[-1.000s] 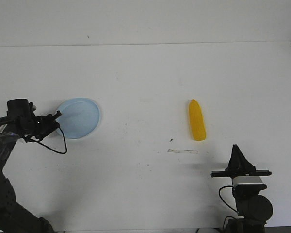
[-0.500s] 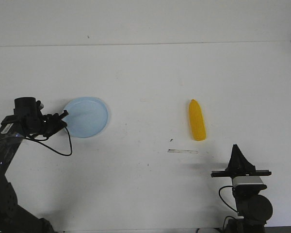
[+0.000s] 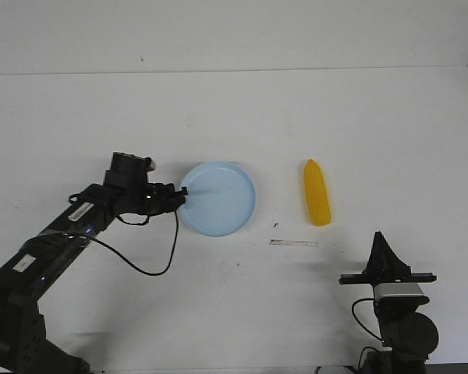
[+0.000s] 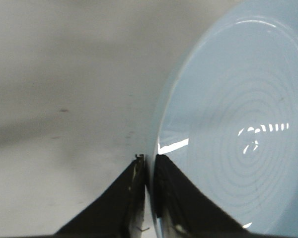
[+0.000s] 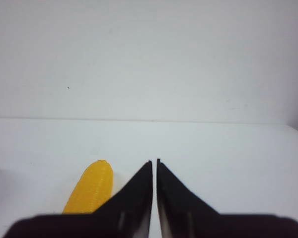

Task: Place corn on plate with both arms
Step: 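Push the blue plate with the left gripper toward the yellow corn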

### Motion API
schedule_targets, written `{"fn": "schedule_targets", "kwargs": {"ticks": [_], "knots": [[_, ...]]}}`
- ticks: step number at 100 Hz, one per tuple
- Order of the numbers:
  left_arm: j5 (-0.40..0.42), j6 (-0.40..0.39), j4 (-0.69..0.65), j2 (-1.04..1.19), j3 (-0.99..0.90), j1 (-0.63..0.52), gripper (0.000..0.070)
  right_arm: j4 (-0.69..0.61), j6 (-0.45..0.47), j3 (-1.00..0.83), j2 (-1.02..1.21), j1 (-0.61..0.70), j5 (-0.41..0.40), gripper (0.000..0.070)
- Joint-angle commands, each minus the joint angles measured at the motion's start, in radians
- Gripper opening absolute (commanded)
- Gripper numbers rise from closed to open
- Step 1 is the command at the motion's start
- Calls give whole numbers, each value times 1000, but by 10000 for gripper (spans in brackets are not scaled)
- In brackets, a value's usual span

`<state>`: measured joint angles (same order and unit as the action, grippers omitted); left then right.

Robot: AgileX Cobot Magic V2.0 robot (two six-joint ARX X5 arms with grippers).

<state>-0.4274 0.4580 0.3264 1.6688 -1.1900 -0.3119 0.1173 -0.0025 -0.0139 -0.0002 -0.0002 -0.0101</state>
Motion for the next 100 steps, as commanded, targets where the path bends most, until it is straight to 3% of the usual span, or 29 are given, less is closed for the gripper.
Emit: {"fn": "schedule_targets", "kwargs": {"ticks": [1,16,27,68,84,100], "knots": [[16,90,-35,36,-13,-39,1,10,6,1,2,2,0,15],[126,160,-67,65,-13,-99,1,10,6,1,2,2,0,15],[183,163,-66,66,-13,-106,1,9,6,1,2,2,0,15],[188,154,-29,75,-13,-92,7,9,6,1,2,2,0,15],[187,122,-27,76,-13,-92,180,10,6,1,2,2,0,15],[188,119,-4,62,-13,-92,206,10,6,1,2,2,0,15]]}}
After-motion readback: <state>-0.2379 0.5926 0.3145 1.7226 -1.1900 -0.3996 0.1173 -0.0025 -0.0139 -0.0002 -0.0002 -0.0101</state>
